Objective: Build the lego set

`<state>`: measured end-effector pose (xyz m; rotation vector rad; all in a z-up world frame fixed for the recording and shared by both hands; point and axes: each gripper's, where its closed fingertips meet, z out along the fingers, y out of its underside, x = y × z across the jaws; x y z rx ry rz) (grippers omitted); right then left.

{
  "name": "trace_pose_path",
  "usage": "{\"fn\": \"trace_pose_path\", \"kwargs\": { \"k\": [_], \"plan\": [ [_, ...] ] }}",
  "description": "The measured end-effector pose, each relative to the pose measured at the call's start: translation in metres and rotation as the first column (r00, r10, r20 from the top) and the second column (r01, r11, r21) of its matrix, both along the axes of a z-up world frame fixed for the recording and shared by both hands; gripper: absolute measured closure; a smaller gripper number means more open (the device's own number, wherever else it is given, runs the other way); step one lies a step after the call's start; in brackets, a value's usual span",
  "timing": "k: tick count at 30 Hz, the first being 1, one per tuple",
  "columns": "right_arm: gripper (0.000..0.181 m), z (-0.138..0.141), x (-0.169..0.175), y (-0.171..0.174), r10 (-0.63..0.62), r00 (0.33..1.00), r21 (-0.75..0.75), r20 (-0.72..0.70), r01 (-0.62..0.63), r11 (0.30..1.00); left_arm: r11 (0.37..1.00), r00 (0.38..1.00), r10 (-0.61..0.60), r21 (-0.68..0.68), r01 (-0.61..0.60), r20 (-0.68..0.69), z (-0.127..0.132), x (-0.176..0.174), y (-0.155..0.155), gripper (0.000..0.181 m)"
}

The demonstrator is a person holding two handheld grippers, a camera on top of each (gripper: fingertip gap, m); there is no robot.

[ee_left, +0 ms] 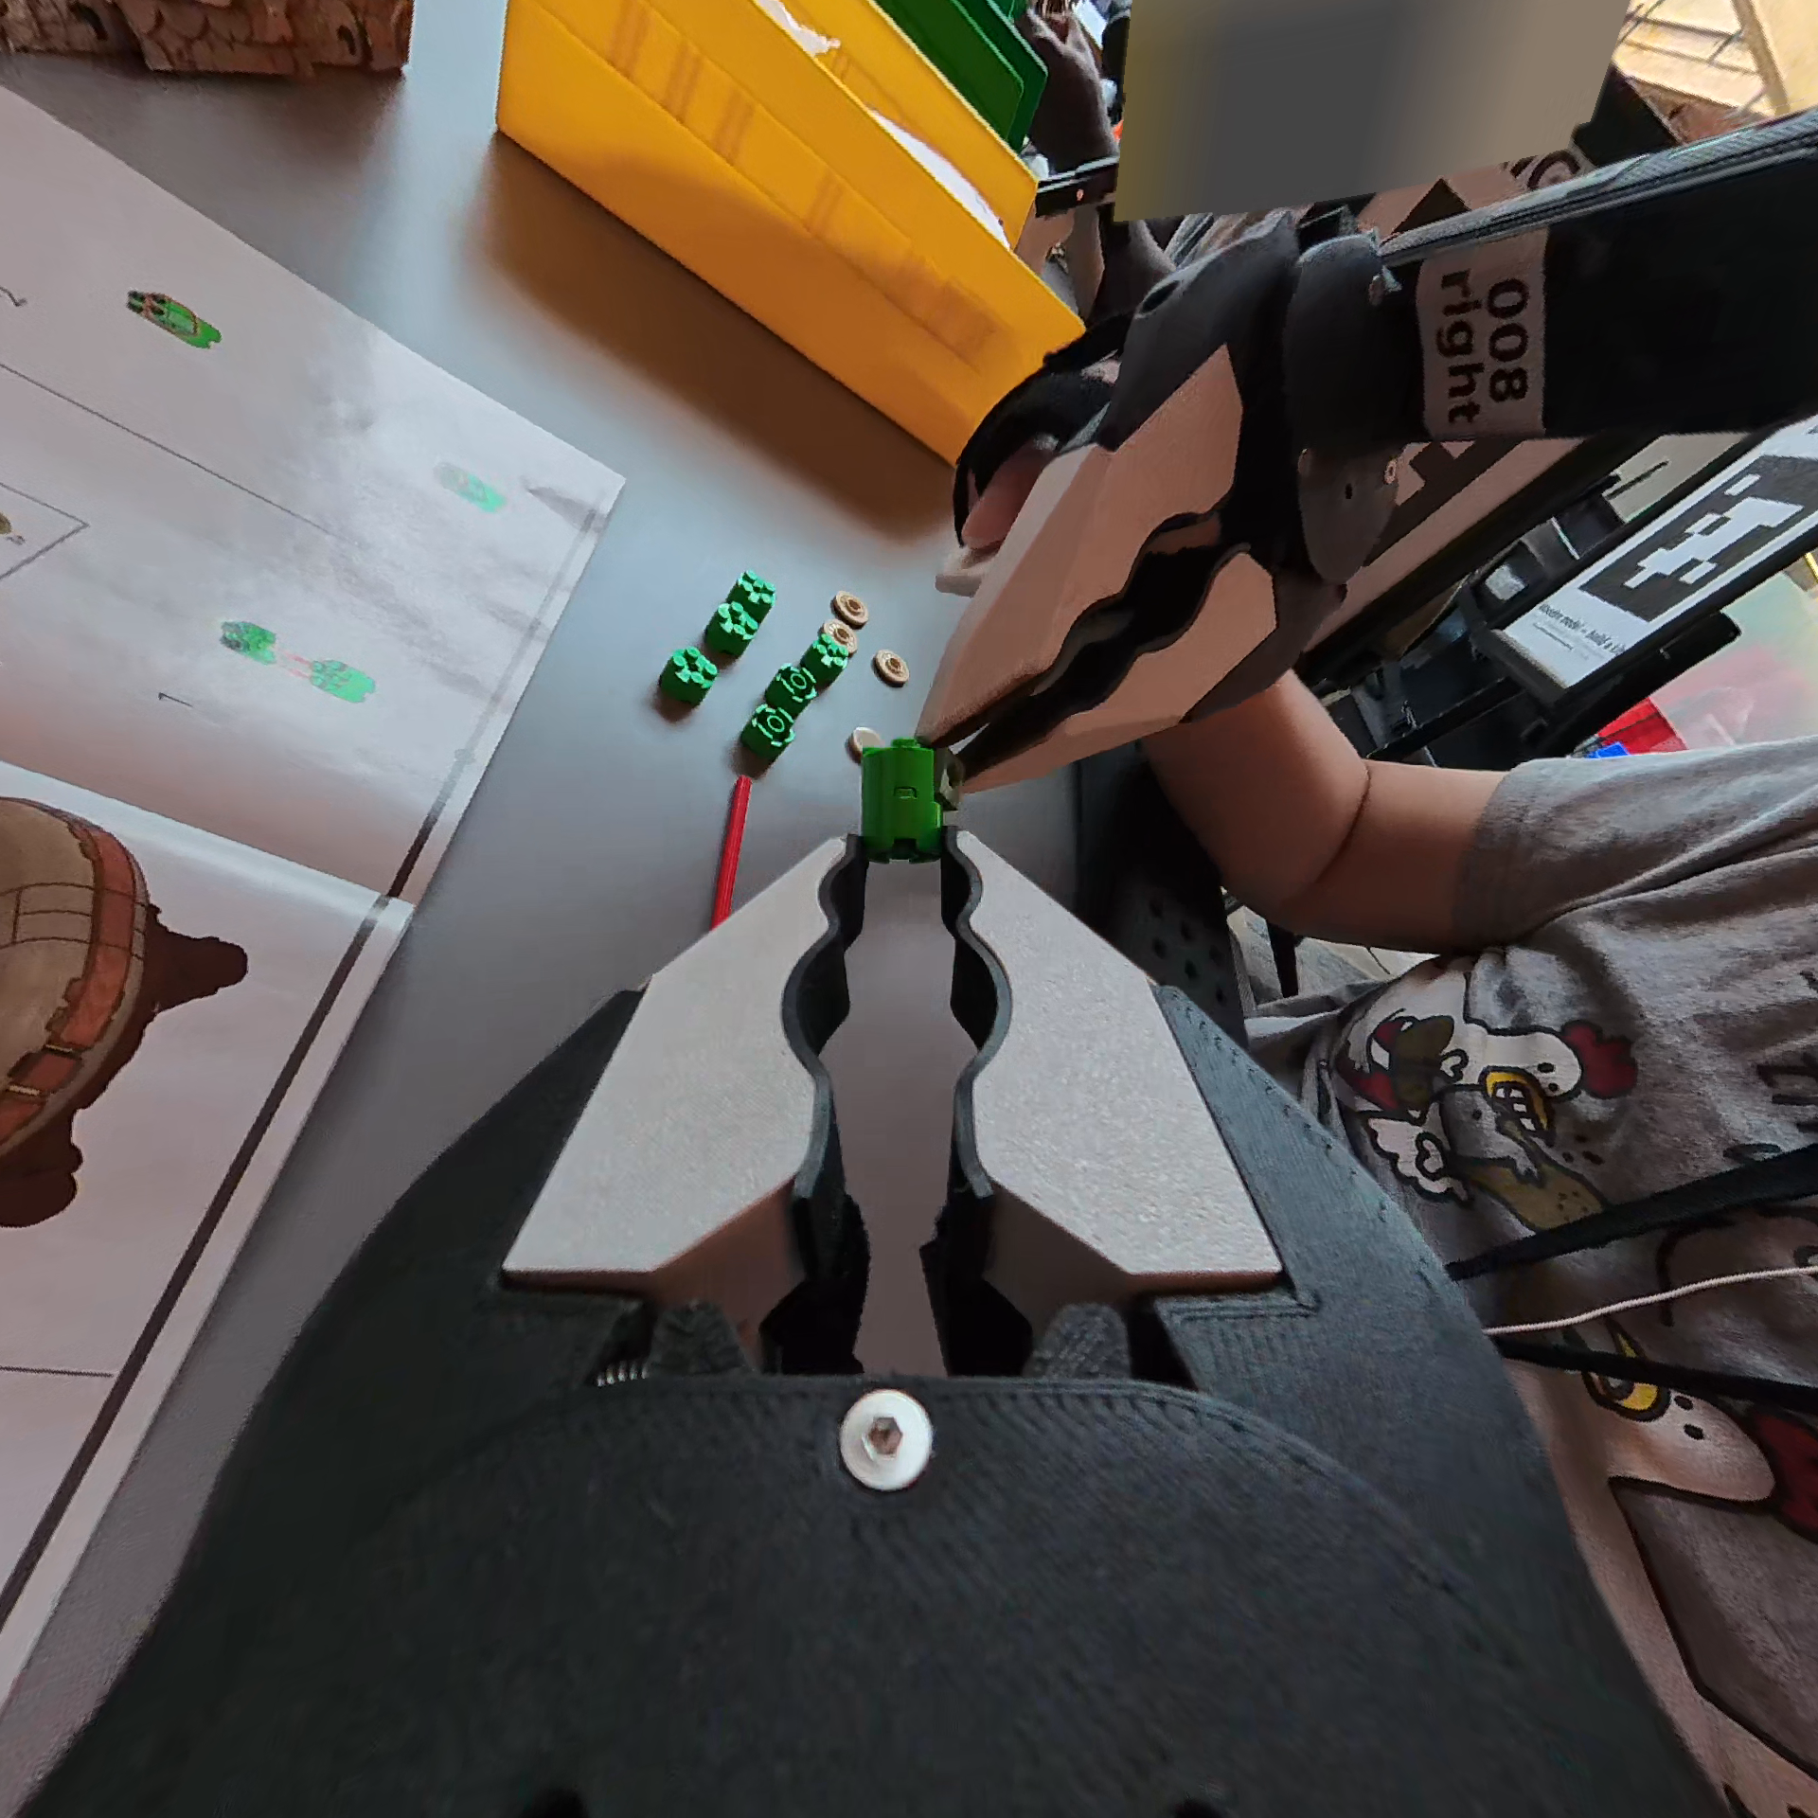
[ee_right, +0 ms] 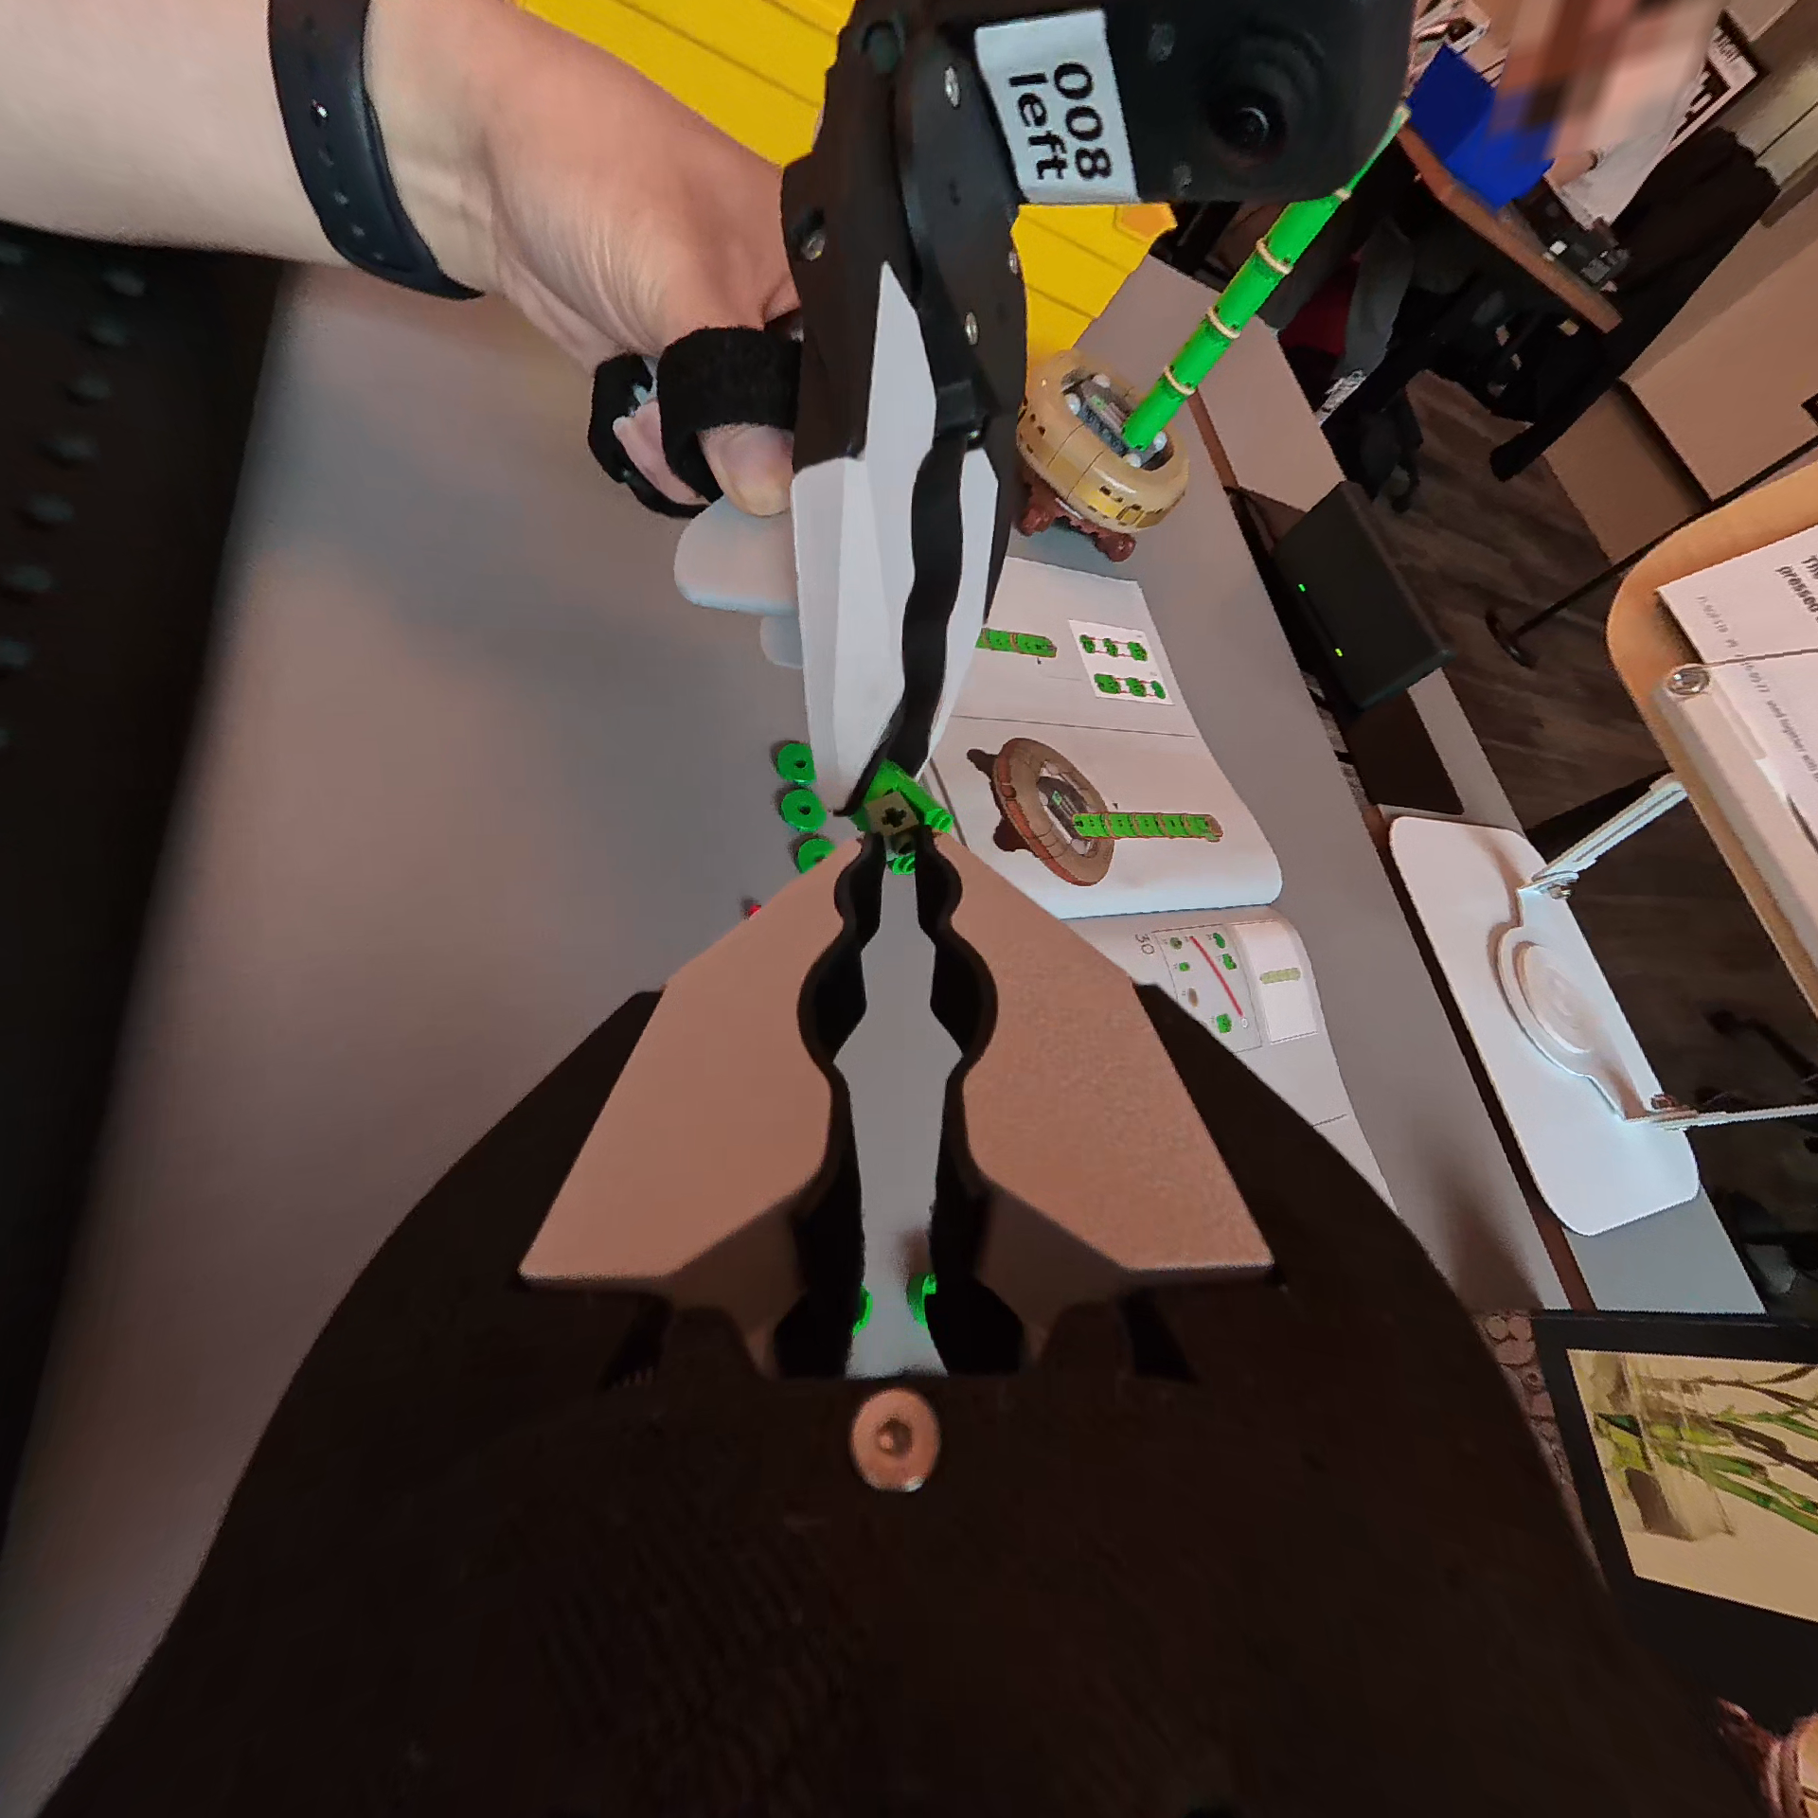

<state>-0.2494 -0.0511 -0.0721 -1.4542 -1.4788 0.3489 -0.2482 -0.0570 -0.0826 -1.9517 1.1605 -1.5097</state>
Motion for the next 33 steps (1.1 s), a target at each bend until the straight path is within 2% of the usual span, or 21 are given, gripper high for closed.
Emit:
{"fn": "trace_pose_path", "kwargs": {
  "k": [6,18,33],
  "plan": [
    [0.176,-0.011,-0.001,-0.003,0.012,0.998,-0.008,0.065,-0.012,1.000,1.000,0.997,-0.018,0.006,0.019,-0.078,-0.014,-0.001,-0.003,0.168],
    [0.176,-0.004,0.001,-0.003,0.025,0.999,-0.070,-0.025,-0.027,0.997,0.999,0.999,-0.032,-0.039,0.032,-0.002,-0.004,0.001,-0.005,0.168],
    [0.176,-0.011,-0.003,-0.002,0.017,1.000,-0.078,0.008,-0.016,0.997,1.000,0.997,-0.012,0.010,0.013,-0.073,-0.012,-0.002,-0.002,0.168]
  ]
}}
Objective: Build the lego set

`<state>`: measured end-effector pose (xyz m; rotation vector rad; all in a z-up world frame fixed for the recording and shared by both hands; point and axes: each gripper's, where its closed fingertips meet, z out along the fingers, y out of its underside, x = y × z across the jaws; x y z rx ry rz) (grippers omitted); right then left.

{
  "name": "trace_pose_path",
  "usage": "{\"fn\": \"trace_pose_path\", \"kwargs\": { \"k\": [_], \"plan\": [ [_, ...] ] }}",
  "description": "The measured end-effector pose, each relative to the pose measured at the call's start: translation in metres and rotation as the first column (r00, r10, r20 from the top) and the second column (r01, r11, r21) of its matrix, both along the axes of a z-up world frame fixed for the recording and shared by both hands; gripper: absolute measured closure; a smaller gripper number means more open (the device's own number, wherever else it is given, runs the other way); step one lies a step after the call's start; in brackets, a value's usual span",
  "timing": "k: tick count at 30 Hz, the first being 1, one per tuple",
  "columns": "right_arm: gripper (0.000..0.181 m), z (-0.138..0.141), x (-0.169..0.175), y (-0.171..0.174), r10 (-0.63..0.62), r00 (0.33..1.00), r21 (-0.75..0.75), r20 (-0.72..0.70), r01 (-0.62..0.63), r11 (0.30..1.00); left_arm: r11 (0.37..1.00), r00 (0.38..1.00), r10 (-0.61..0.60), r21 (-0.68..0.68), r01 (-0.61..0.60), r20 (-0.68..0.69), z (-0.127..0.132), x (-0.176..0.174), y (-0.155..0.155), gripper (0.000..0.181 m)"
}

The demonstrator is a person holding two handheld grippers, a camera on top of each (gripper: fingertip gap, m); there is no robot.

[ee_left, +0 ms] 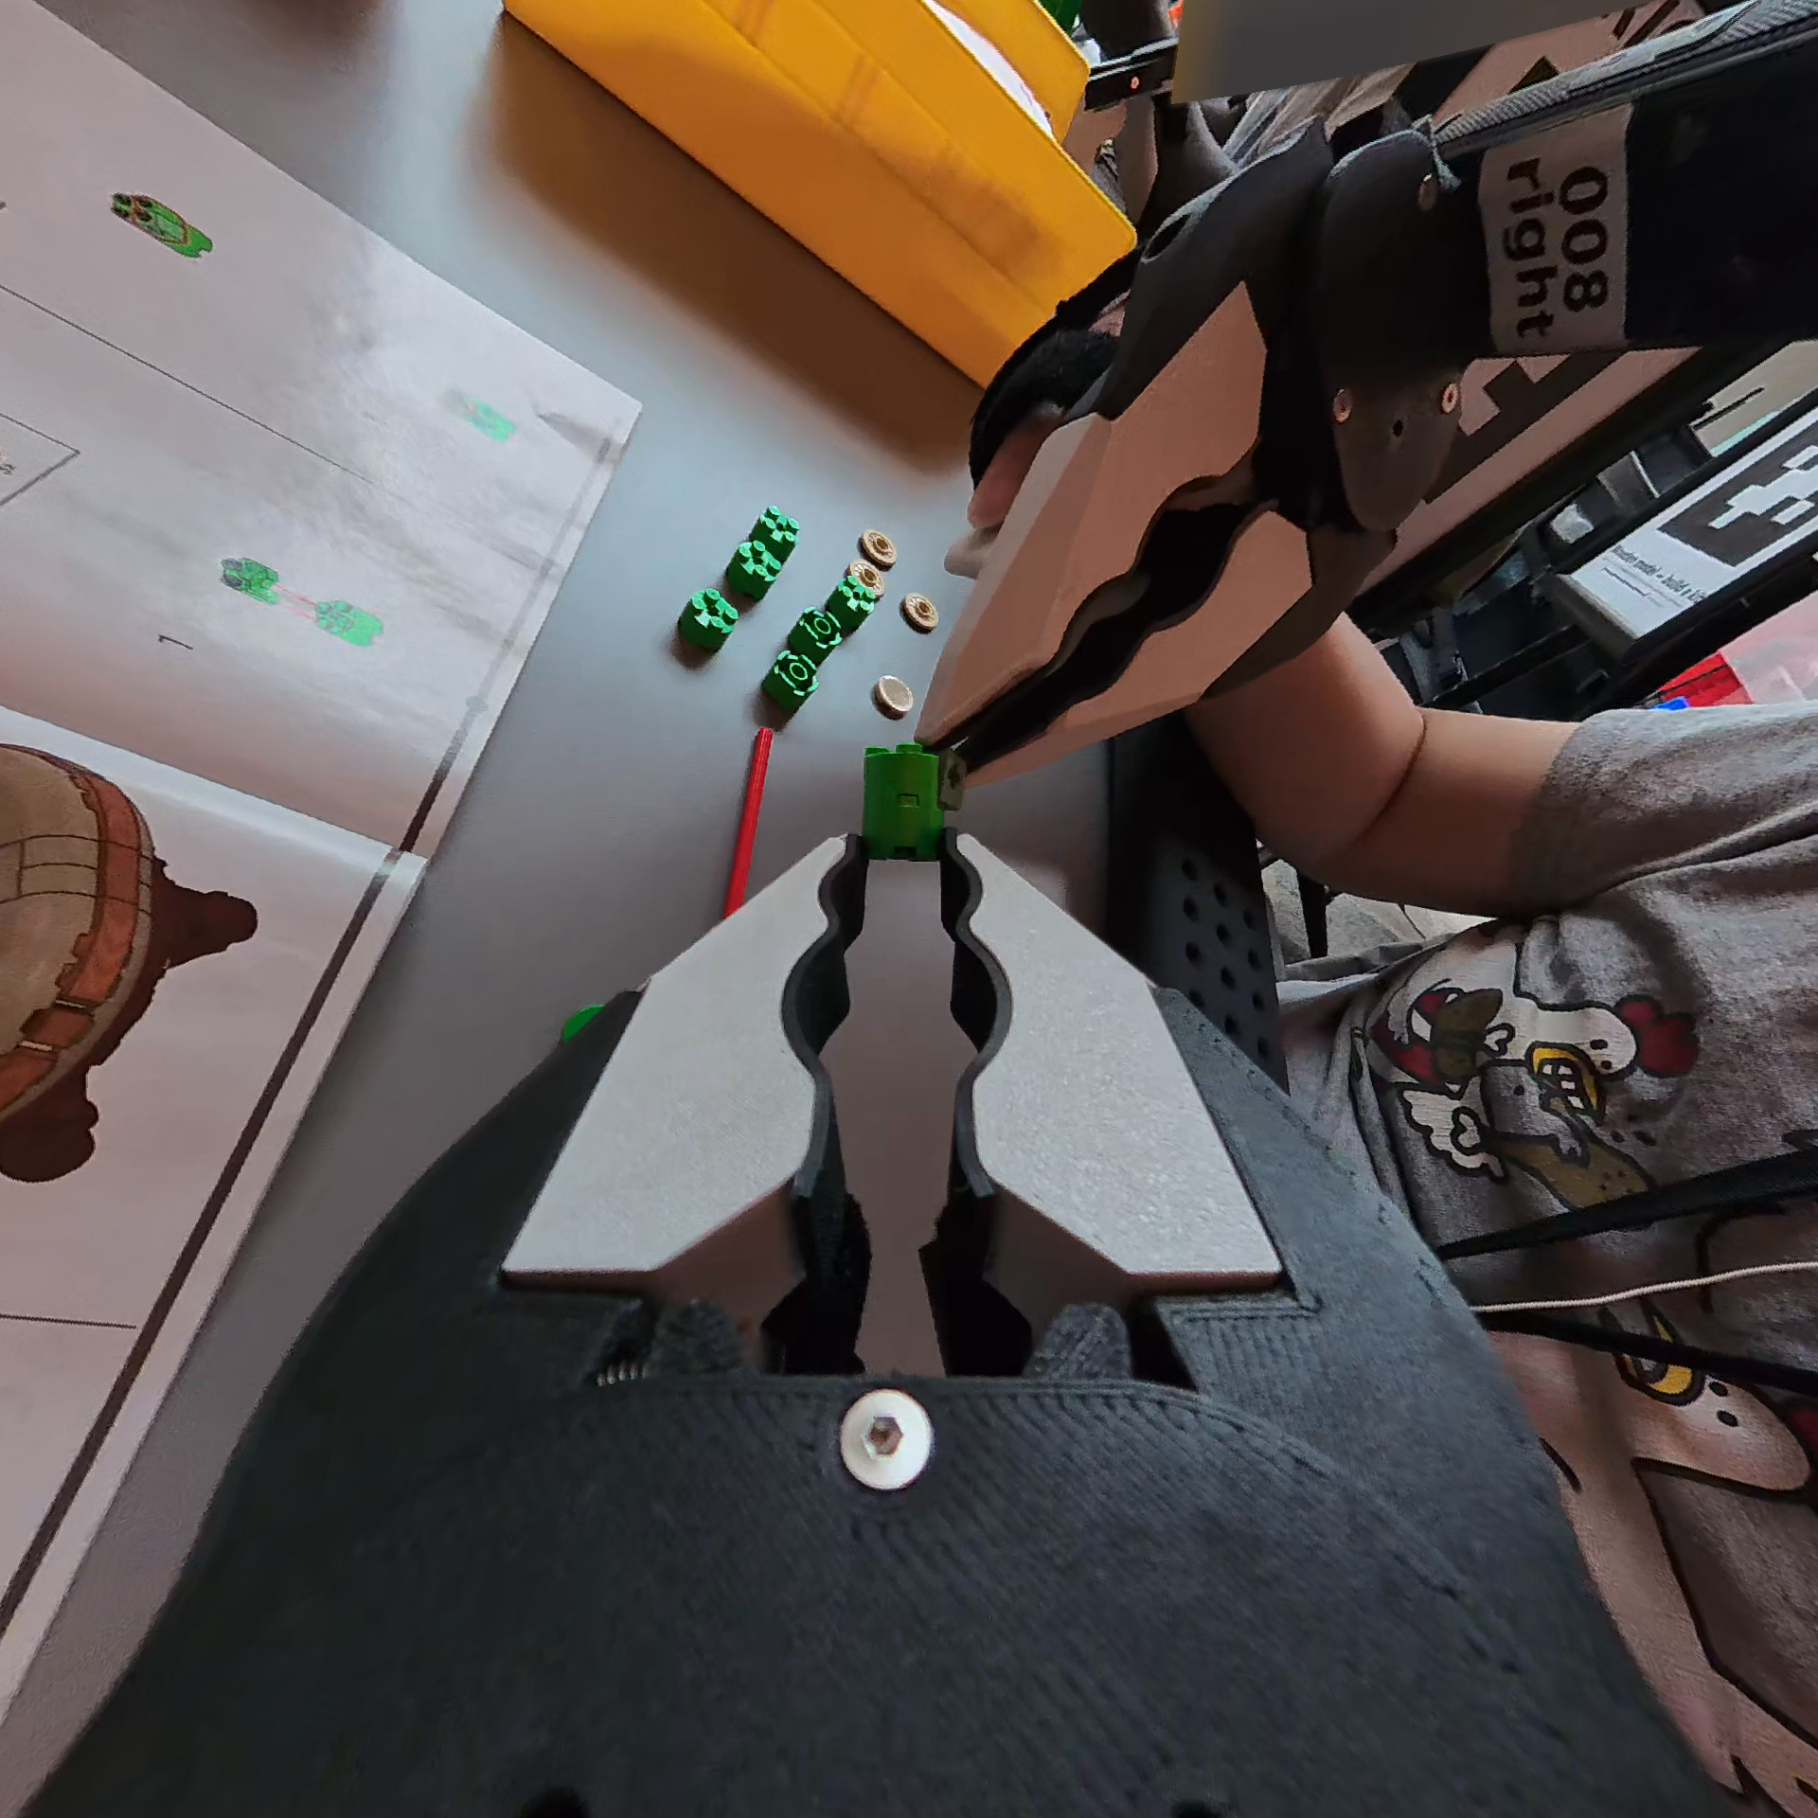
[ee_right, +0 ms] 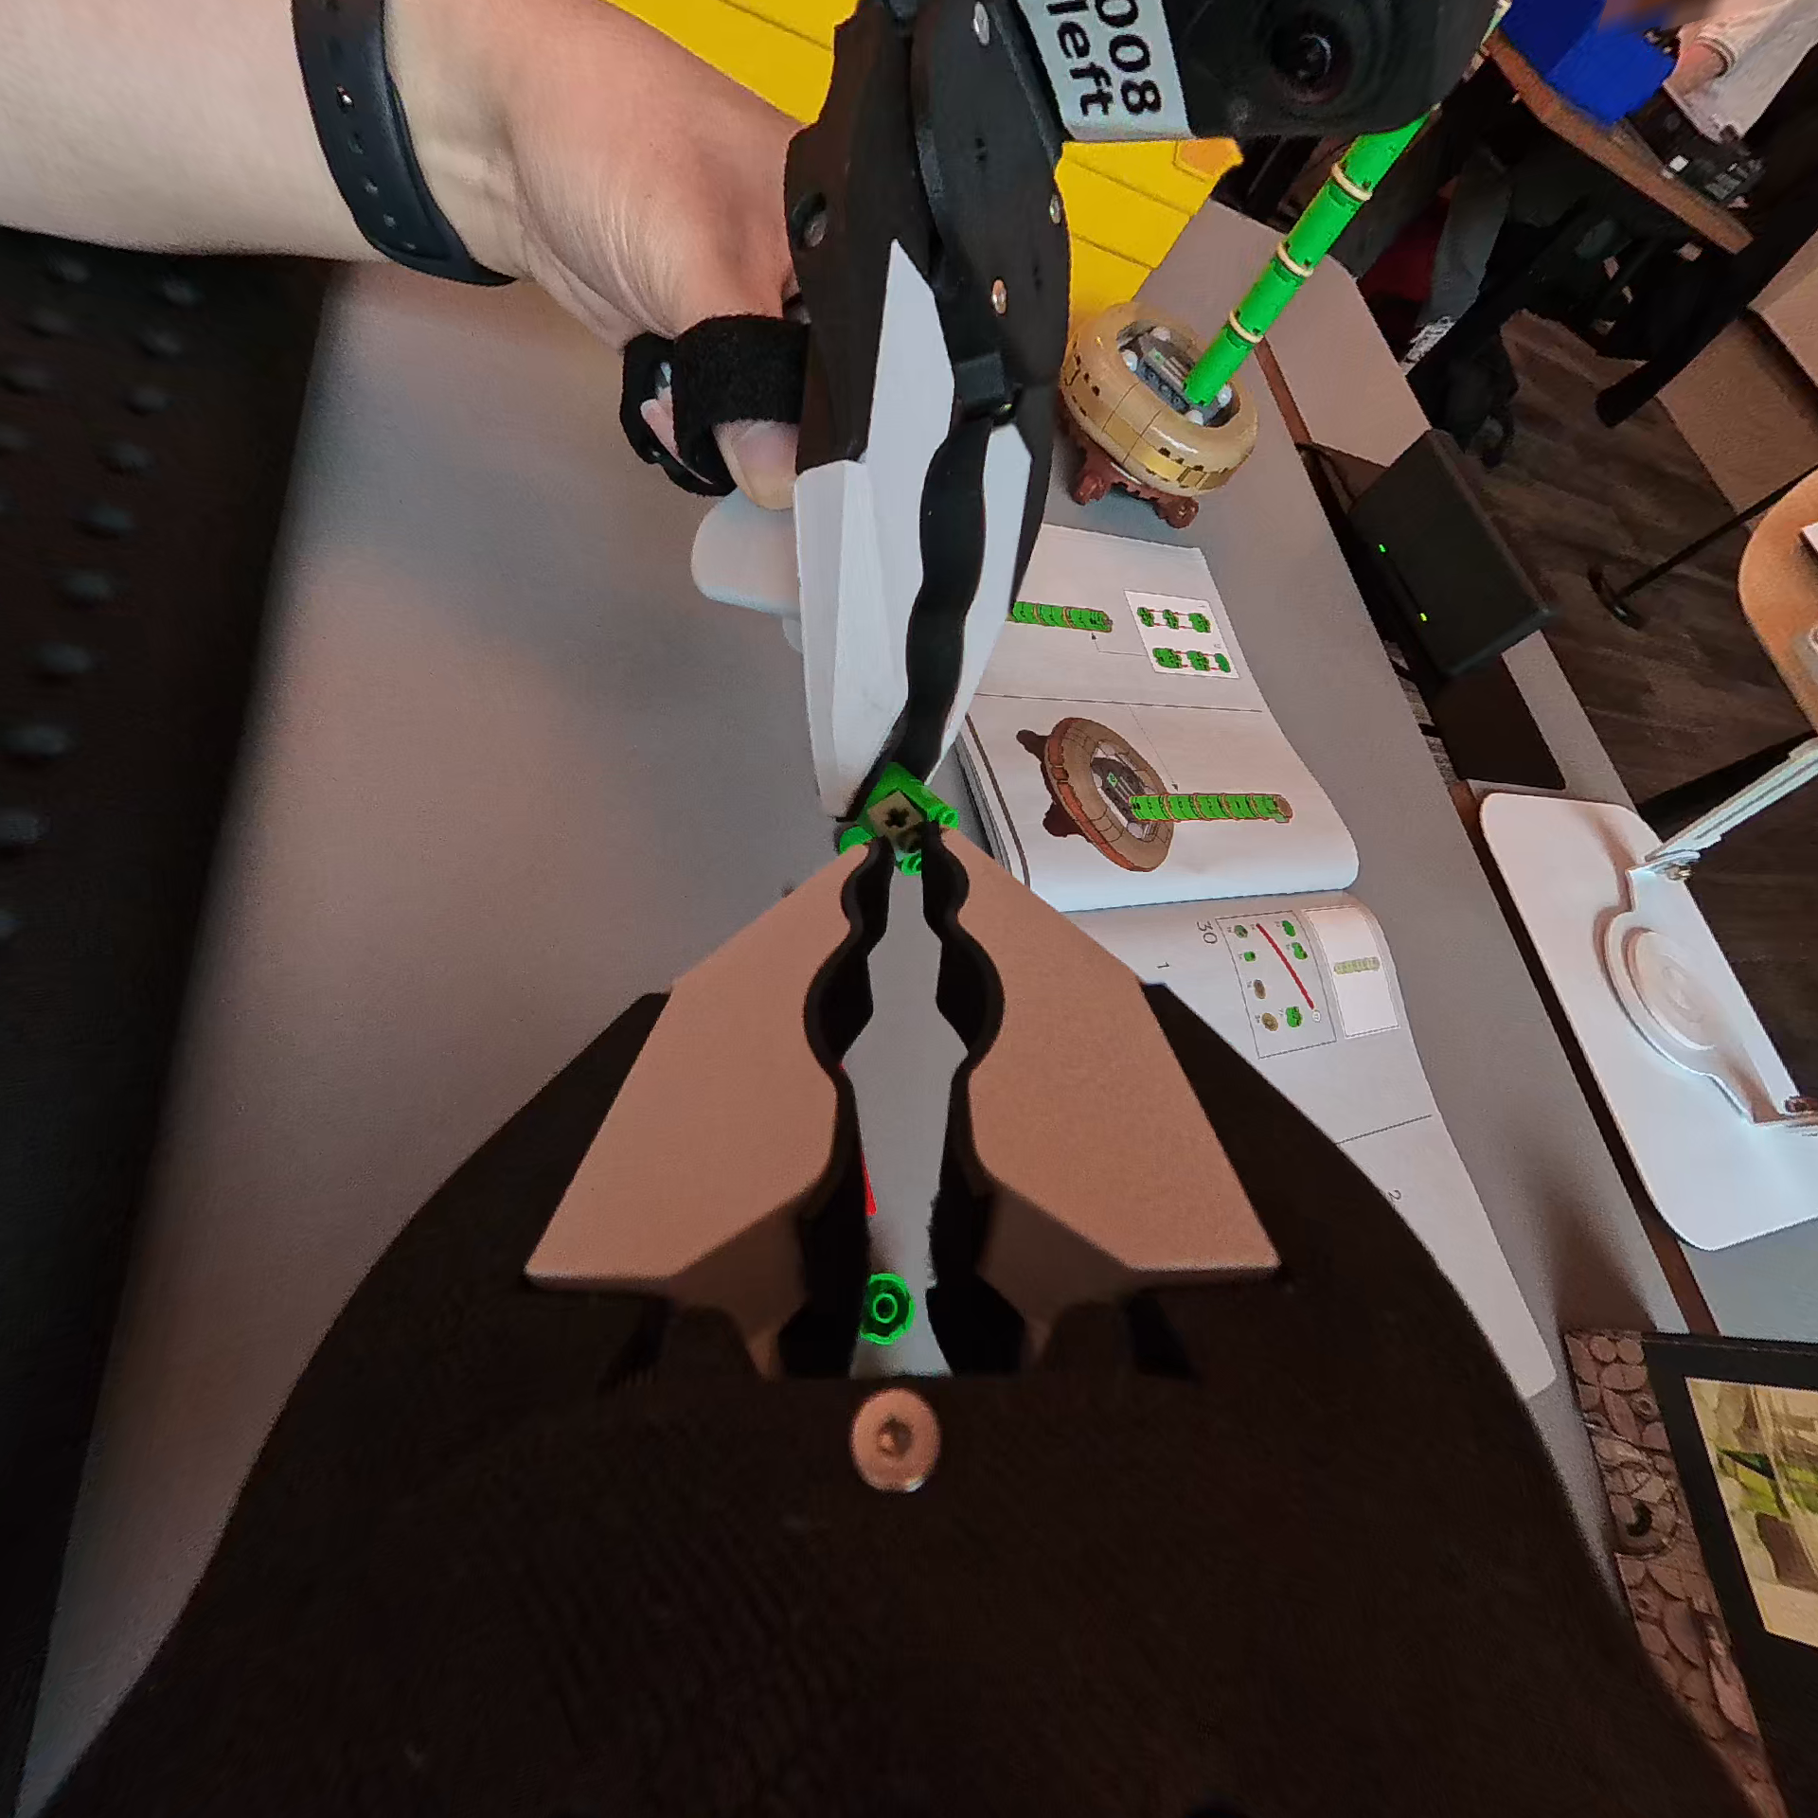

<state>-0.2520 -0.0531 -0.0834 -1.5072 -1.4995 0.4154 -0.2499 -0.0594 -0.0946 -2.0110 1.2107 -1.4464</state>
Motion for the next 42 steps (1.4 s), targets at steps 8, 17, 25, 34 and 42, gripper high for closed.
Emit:
{"fn": "trace_pose_path", "kwargs": {
  "k": [8,17,25,34,42],
  "plan": [
    [0.175,0.002,0.002,0.008,-0.053,0.998,-0.019,-0.025,0.052,0.998,0.999,0.999,0.031,-0.010,-0.031,0.018,0.001,0.001,0.005,0.168],
    [0.167,0.002,0.004,0.002,-0.020,1.000,-0.022,-0.021,0.020,1.000,1.000,1.000,-0.009,0.008,0.009,0.004,0.001,0.003,-0.003,0.167],
    [0.169,-0.001,0.005,0.001,-0.019,1.000,-0.012,0.000,0.019,1.000,1.000,1.000,-0.012,0.004,0.012,-0.003,-0.001,0.003,-0.004,0.167],
    [0.174,0.004,0.005,0.003,-0.038,0.999,-0.007,-0.014,0.038,0.999,1.000,1.000,0.007,-0.007,-0.007,0.023,0.003,0.004,-0.001,0.167],
    [0.176,0.001,0.006,0.002,-0.030,0.999,0.016,0.015,0.029,0.999,1.000,1.000,0.010,0.010,-0.010,0.003,0.000,0.004,0.000,0.167]
  ]
}}
